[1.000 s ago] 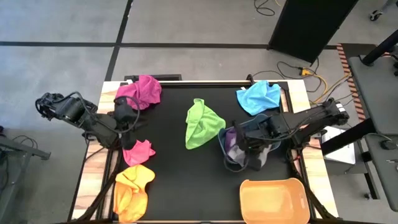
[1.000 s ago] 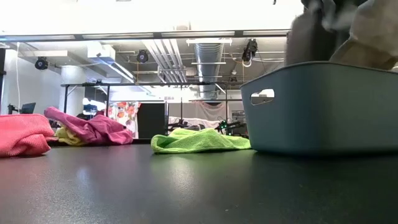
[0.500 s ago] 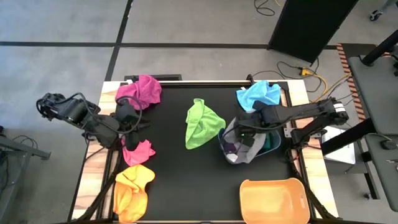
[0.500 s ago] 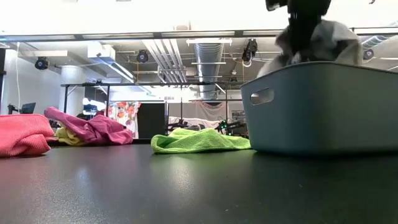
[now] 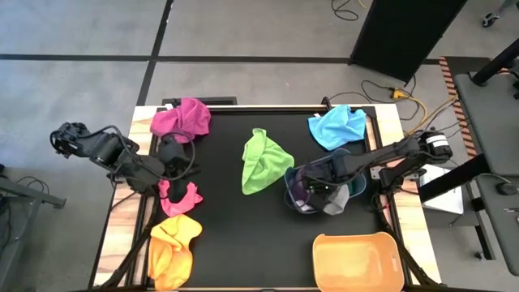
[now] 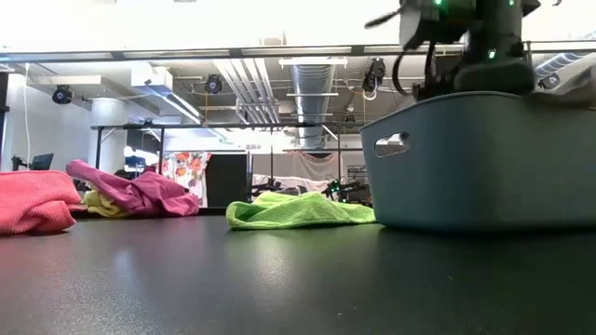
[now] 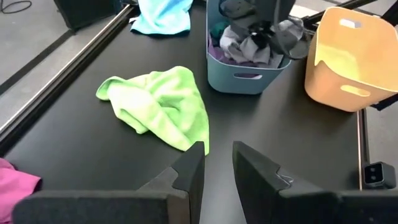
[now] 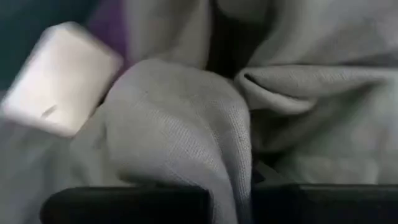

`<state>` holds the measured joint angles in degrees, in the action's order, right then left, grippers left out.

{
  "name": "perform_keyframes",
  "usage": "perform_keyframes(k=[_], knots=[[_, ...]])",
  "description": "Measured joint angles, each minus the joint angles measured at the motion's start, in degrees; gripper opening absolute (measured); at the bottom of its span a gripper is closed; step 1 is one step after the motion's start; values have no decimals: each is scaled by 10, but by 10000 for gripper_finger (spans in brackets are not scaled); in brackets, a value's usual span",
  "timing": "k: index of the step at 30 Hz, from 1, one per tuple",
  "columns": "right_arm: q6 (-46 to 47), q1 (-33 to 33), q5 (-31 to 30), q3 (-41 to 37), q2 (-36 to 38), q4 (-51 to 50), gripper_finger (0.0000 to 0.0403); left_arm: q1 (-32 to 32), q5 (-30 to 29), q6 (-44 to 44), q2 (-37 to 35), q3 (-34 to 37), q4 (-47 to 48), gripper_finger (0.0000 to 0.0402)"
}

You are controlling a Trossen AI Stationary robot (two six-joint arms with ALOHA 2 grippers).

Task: Sort towels by color in basket
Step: Put the gray towel into the blue bin

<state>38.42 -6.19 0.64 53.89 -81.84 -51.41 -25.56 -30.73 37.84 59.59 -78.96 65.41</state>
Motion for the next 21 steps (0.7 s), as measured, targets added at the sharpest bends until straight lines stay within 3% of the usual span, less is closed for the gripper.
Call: perform_keyframes(k=[4, 8, 14, 18, 21], knots=[[45, 14, 19, -5, 3, -1, 40, 0, 0, -9, 1, 0, 0, 68], [58, 20, 42, 41, 11, -19, 110, 1, -1, -13, 0, 0, 0, 68], [44, 22, 41, 188, 25, -203, 212, 0, -1, -11, -1, 0, 0, 68], [87, 15, 39, 259, 41, -324, 246, 0, -1, -11, -1, 0, 0, 68], [147, -1, 41, 267, 62, -352, 257, 0, -1, -10, -1, 0, 0, 68]])
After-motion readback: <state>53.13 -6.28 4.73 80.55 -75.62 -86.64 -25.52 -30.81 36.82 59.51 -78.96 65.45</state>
